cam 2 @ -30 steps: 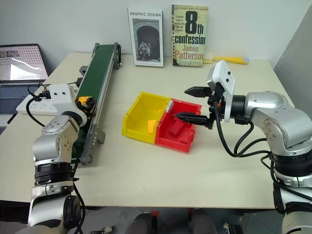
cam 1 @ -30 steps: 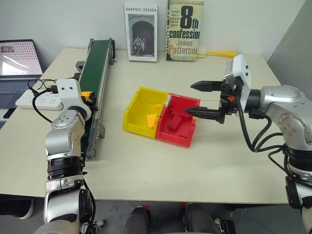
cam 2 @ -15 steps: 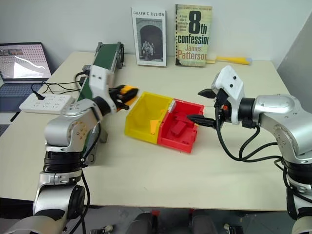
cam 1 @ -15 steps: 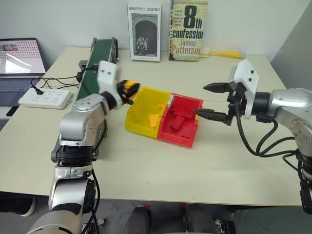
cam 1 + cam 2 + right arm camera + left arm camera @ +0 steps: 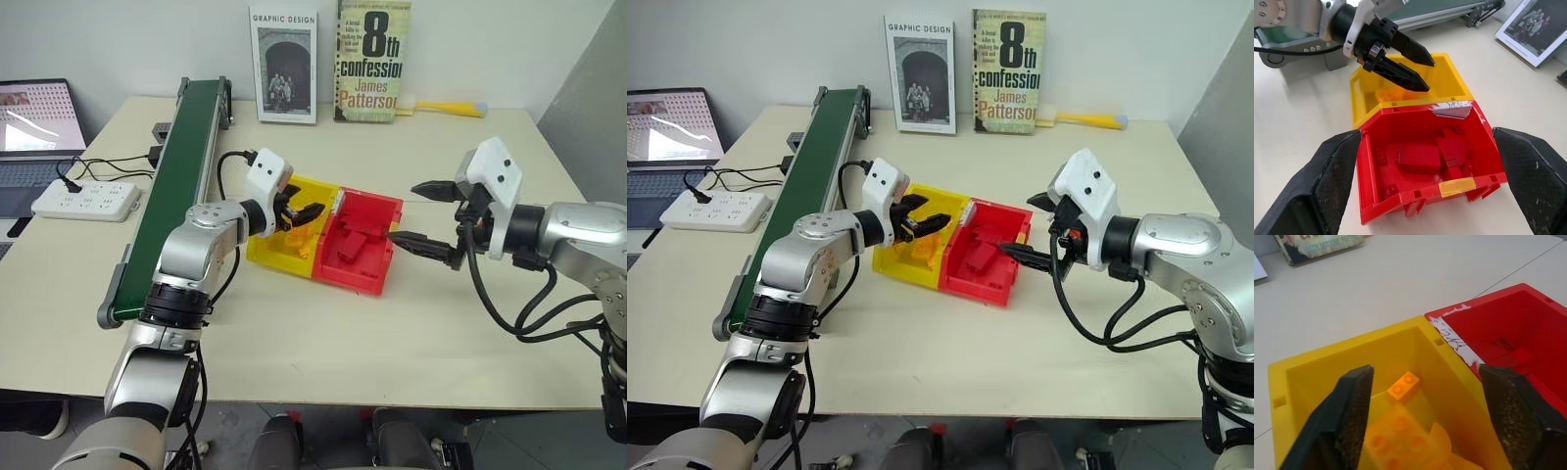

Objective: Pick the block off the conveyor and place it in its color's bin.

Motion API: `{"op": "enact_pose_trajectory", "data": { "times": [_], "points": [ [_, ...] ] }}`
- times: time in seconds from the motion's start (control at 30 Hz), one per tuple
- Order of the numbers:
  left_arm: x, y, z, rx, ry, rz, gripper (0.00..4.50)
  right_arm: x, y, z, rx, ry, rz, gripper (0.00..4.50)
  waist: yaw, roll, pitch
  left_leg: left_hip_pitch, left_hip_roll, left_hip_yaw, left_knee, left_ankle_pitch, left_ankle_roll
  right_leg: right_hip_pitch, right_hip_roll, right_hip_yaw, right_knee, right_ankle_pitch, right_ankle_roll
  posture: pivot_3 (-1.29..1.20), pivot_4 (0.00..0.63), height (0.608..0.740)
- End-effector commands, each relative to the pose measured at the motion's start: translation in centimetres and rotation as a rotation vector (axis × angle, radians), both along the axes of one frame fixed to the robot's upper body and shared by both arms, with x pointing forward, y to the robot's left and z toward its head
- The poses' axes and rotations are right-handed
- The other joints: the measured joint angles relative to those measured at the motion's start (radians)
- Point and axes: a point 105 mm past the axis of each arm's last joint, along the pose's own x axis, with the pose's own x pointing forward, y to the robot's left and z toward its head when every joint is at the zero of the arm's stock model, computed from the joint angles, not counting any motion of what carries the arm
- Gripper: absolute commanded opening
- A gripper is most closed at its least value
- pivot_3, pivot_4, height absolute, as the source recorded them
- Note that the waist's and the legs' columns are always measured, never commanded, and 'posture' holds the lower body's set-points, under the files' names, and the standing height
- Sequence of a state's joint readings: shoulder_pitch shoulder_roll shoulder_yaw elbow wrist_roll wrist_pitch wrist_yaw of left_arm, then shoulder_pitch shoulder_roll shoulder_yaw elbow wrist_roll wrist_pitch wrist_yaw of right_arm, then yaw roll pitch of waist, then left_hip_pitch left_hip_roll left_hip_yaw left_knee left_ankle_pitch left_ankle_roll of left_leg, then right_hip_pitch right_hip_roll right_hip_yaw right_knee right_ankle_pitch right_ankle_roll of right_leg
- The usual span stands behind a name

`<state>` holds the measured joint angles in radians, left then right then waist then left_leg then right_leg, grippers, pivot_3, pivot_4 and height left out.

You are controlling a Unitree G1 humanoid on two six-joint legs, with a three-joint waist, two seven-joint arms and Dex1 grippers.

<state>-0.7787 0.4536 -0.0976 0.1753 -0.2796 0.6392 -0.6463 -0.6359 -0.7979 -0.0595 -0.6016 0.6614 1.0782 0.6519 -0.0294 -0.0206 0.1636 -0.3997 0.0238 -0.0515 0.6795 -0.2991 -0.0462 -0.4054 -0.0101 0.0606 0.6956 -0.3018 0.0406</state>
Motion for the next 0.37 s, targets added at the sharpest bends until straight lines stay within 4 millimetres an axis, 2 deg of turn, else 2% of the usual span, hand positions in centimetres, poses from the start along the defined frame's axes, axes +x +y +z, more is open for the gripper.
{"op": "enact_pose_trajectory", "data": {
  "times": [0.03,0.13,0.27,0.37],
  "points": [
    [-0.2,1.0,2.2,0.041,-0.071,-0.003,4.48,-0.1,-0.4,1.2,0.012,-0.049,-0.002,4.50,-0.003,0.000,0.000,0.000,0.000,0.000,0.000,0.000,0.000,0.000,0.000,0.000,0.000,0.000,0.000,0.00,0.150,0.740],
    [-1.0,1.8,2.6,0.105,-0.075,-0.057,4.48,0.3,-0.8,1.2,-0.003,-0.047,-0.001,4.50,-0.003,0.000,0.000,0.000,0.000,0.000,0.000,0.000,0.000,0.000,0.000,0.000,0.000,0.000,0.000,0.00,0.150,0.740],
    [-3.4,4.2,4.2,0.221,-0.091,-0.201,4.48,0.6,-2.2,1.0,-0.049,-0.019,0.027,4.50,-0.004,0.001,0.001,0.000,-0.001,0.001,-0.001,0.000,0.000,0.000,0.002,0.001,-0.001,0.000,0.000,0.00,0.150,0.740],
    [-4.0,5.8,5.0,0.268,-0.086,-0.222,4.48,0.8,-2.7,0.8,-0.068,-0.006,0.049,4.50,-0.003,0.001,0.001,0.001,0.000,0.001,-0.001,0.000,0.000,0.000,0.002,0.000,-0.002,0.000,0.000,0.00,0.150,0.740]
  ]
}}
